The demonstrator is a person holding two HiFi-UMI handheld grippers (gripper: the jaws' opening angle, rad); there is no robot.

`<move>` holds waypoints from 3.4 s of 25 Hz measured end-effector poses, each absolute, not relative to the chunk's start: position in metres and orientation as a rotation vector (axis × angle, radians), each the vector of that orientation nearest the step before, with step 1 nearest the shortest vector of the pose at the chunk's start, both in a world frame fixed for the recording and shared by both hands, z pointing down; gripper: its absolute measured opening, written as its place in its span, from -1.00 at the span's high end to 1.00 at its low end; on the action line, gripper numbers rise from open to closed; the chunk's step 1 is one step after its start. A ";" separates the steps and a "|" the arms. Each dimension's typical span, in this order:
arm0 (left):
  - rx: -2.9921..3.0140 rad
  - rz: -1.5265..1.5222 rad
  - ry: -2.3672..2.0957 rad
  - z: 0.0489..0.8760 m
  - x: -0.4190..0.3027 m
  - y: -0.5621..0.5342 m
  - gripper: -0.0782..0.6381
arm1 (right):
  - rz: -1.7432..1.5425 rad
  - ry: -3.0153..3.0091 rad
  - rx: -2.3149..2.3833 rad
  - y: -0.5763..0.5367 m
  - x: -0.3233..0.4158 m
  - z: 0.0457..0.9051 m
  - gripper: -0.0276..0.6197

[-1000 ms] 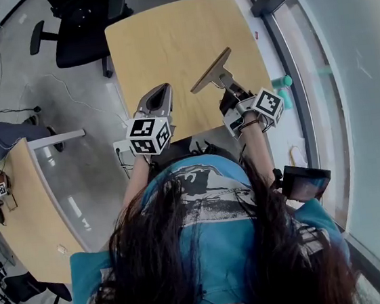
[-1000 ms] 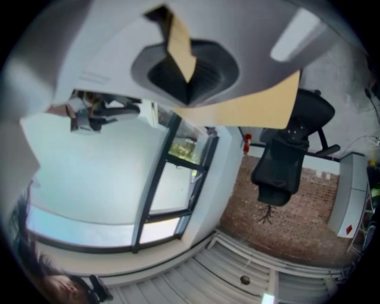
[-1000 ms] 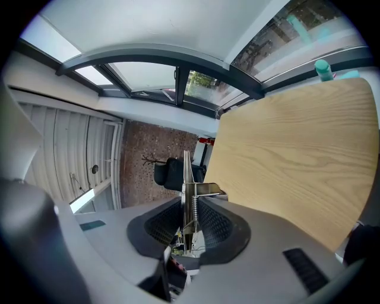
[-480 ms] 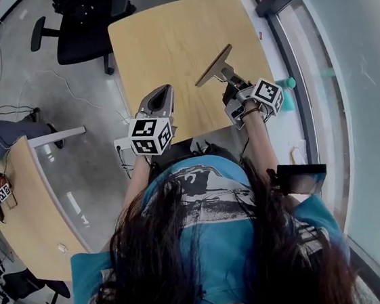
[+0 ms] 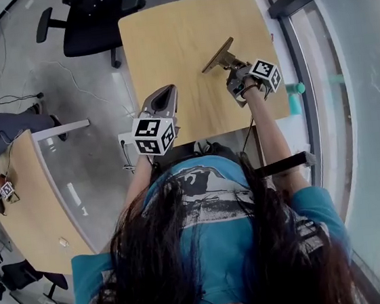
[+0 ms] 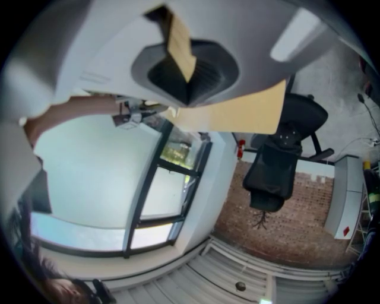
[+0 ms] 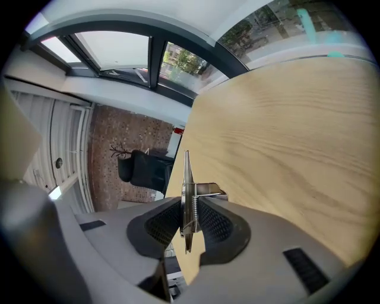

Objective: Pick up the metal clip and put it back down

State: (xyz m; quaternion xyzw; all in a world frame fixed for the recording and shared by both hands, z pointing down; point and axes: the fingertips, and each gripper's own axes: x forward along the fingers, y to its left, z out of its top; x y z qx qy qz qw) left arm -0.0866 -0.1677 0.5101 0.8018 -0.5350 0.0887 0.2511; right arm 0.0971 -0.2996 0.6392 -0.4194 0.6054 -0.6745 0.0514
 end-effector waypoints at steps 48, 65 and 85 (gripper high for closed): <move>2.220 0.239 -1.415 0.508 -0.053 -0.133 0.77 | -1.933 2.079 -1.158 -0.217 0.109 0.569 0.50; 2.282 0.229 -1.419 0.490 0.029 -0.053 0.77 | -1.690 2.387 -1.031 -0.077 0.131 0.497 0.85; 2.187 0.334 -1.504 0.500 0.081 0.097 0.77 | -1.777 2.493 -0.896 0.065 0.165 0.518 0.85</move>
